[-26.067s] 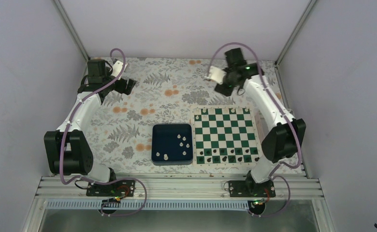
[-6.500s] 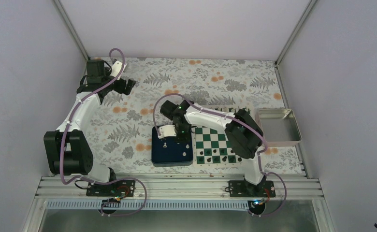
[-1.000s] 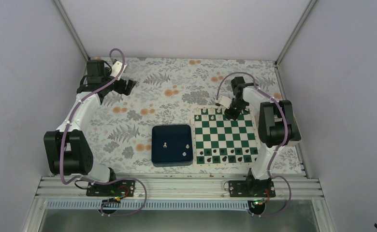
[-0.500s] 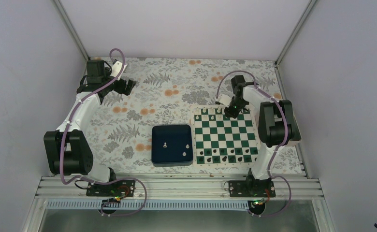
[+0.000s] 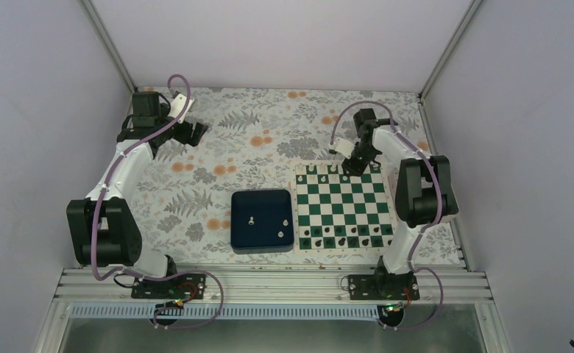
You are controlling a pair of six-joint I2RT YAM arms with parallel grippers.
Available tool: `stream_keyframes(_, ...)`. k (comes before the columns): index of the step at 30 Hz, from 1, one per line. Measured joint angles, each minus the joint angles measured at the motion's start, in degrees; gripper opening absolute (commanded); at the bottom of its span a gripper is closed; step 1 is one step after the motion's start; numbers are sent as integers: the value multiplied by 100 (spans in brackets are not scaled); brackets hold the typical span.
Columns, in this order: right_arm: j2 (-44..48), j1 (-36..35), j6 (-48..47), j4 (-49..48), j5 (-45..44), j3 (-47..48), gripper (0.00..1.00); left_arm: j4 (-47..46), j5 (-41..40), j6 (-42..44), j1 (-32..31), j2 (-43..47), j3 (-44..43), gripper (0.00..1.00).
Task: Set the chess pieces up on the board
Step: Place the chess piece on the chessboard, then pick up the chess piece from the storage box.
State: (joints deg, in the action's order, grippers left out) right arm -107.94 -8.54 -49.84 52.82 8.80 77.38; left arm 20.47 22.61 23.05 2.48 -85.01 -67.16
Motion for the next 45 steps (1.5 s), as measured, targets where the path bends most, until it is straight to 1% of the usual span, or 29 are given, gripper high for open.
stream_keyframes(3,323,-103,44,313,-2,225,34,0,4,9,0,0,0,100)
stream_keyframes(5,629,-365,96,496,-68,404,36,4,13,9,0,0,0,100)
stream_keyframes(8,962,-1158,223,710,-136,732,38,4,20,11,-2,0,0,100)
stream_keyframes(10,1019,-1921,332,815,-166,990,39,7,20,9,-2,0,0,100)
stream_keyframes(12,990,-2540,428,868,-181,1117,40,4,20,11,-2,0,0,100)
stream_keyframes(16,702,-3646,566,973,-304,1202,40,4,20,9,-2,0,0,100)
stream_keyframes(19,299,-4168,623,1034,-407,1178,41,2,20,9,-2,0,0,100)
stream_keyframes(23,-31,-4527,647,1073,-553,1008,43,2,20,9,-2,0,0,100)
stream_keyframes(28,-127,-4784,678,1110,-636,791,44,2,20,11,-2,0,0,100)
stream_keyframes(39,-142,-5040,800,999,-588,289,44,0,22,11,-2,0,0,100)
stream_keyframes(45,-179,-5108,815,916,-522,232,44,2,26,11,-2,0,0,100)
